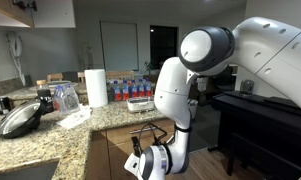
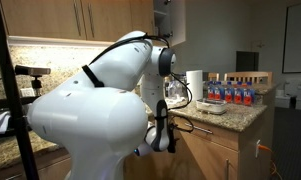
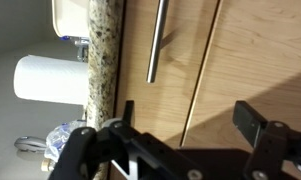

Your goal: Open the drawer

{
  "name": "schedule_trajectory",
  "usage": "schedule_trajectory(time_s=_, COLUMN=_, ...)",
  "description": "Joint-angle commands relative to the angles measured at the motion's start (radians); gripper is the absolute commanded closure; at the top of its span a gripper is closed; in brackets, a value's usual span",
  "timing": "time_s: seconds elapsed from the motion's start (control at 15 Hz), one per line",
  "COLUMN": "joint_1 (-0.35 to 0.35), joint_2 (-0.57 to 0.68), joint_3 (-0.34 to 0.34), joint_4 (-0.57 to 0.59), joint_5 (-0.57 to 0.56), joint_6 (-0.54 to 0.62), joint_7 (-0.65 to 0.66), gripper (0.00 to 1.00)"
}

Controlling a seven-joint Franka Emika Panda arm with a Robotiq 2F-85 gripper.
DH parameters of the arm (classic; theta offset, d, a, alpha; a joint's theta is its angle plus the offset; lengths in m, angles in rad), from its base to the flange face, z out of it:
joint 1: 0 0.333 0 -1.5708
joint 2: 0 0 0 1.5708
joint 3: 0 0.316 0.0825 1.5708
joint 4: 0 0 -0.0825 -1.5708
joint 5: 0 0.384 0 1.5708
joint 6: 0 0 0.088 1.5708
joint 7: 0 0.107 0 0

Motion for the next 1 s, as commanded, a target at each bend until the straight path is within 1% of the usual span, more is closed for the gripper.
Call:
schedule_trajectory(time_s=0.0, joint_1=-0.019, joint_2=-0.059, joint_3=-0.017, joint_4=-0.038, joint_5=-0.007, joint_6=0.012, joint_7=-0.034, gripper=0.00)
schedule_trajectory(time_s=0.53, joint_1=-0.021, joint_2=-0.091, joint_3=-0.101, joint_4=-0.010, joint_5=0.000, joint_6=0.072, joint_7=-0.052, gripper=0.00)
schedule_trajectory(time_s=0.6, joint_1=-0.049, joint_2=-0.087, joint_3=-0.087, joint_4=-0.005, joint_5=-0.007, joint_6=0.075, joint_7=-0.070, gripper=0.00)
schedule_trajectory(time_s=0.73, joint_1=-0.072, joint_2=-0.081, joint_3=-0.085, joint_4=0.009, joint_5=-0.007, joint_6=0.096, joint_7=-0.100, gripper=0.00)
schedule_trajectory(time_s=0.8, joint_1=-0.082, joint_2=-0.078, joint_3=-0.084, joint_4=0.016, joint_5=-0.007, joint_6=0.104, joint_7=-0.113, gripper=0.25)
schedule_trajectory(time_s=0.87, joint_1=-0.092, joint_2=-0.076, joint_3=-0.083, joint_4=0.023, joint_5=-0.007, joint_6=0.110, joint_7=-0.128, gripper=0.27)
schedule_trajectory(time_s=0.93, joint_1=-0.099, joint_2=-0.072, joint_3=-0.083, joint_4=0.032, joint_5=-0.005, joint_6=0.115, joint_7=-0.146, gripper=0.33)
